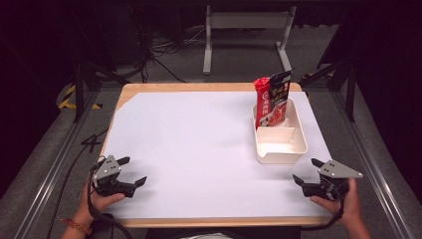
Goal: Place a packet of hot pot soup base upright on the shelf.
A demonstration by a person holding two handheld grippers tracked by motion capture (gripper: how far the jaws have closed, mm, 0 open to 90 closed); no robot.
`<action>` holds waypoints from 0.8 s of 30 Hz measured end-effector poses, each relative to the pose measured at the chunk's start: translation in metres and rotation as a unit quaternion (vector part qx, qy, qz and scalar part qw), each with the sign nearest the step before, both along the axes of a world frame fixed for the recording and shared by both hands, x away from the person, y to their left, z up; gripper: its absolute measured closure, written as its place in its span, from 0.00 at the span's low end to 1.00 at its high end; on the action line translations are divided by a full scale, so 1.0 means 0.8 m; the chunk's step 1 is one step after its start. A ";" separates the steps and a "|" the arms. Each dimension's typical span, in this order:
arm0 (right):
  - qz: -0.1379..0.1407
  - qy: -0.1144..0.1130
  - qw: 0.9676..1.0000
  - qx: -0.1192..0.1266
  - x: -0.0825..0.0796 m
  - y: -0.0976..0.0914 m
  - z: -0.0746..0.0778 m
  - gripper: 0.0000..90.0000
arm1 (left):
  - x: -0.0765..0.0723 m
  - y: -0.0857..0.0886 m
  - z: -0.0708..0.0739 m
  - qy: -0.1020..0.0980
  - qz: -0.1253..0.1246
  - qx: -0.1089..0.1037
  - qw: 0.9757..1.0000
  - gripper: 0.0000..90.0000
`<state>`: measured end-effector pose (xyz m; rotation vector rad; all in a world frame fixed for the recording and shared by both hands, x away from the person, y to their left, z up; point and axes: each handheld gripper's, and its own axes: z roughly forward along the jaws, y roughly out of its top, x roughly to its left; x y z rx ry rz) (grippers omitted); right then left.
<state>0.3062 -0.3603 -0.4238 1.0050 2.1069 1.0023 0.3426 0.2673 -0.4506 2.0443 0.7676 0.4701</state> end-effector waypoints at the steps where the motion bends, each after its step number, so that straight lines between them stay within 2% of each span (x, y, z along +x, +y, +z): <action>1: -0.001 -0.001 1.000 -0.002 0.000 0.000 0.000 0.16 | 0.000 0.000 0.000 0.000 0.000 0.003 1.000 0.08; 8: -0.001 -0.005 1.000 0.002 -0.001 -0.001 0.001 0.16 | 0.002 0.000 0.000 0.000 0.000 -0.001 1.000 0.08; 24: -0.003 -0.008 1.000 0.004 -0.001 -0.002 0.002 0.17 | 0.003 -0.001 0.000 -0.001 -0.001 0.004 1.000 0.08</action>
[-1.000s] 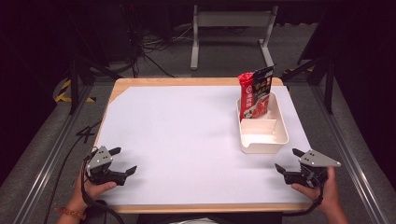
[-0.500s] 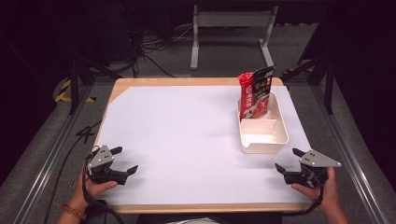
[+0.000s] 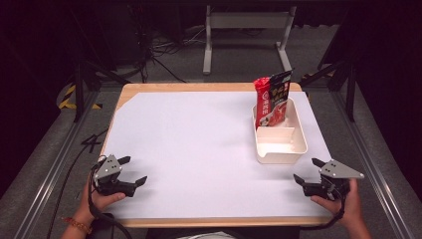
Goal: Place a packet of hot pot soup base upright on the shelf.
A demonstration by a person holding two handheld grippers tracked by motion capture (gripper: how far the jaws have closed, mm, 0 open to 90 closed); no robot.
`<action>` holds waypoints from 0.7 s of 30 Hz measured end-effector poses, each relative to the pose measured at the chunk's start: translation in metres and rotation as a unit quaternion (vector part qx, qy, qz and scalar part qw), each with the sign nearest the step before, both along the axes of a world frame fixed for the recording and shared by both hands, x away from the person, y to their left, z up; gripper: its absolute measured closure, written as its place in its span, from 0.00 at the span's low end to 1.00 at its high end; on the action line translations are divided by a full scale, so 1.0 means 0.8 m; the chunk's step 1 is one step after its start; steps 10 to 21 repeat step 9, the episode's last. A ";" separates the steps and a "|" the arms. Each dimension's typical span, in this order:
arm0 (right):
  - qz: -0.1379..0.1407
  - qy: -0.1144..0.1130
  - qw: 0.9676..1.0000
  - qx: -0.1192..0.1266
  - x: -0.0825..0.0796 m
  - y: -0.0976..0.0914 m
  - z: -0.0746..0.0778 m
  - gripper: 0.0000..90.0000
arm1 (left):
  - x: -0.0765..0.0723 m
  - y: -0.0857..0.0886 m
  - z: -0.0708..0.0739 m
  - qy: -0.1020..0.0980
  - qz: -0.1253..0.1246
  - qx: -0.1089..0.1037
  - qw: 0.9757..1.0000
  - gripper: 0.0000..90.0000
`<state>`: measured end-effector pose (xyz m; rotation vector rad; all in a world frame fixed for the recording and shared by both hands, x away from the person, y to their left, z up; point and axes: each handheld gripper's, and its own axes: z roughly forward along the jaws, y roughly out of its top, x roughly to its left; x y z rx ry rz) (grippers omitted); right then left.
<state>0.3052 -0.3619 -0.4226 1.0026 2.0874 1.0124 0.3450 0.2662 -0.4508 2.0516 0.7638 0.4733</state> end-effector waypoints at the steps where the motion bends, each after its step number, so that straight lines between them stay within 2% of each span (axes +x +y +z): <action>1: -0.003 0.001 1.000 0.001 0.000 -0.001 0.000 0.17 | 0.000 0.000 0.000 0.002 0.001 -0.001 1.000 0.08; 21: -0.004 0.000 1.000 0.002 0.000 -0.003 -0.001 0.17 | 0.003 -0.002 0.000 0.002 -0.002 -0.001 1.000 0.08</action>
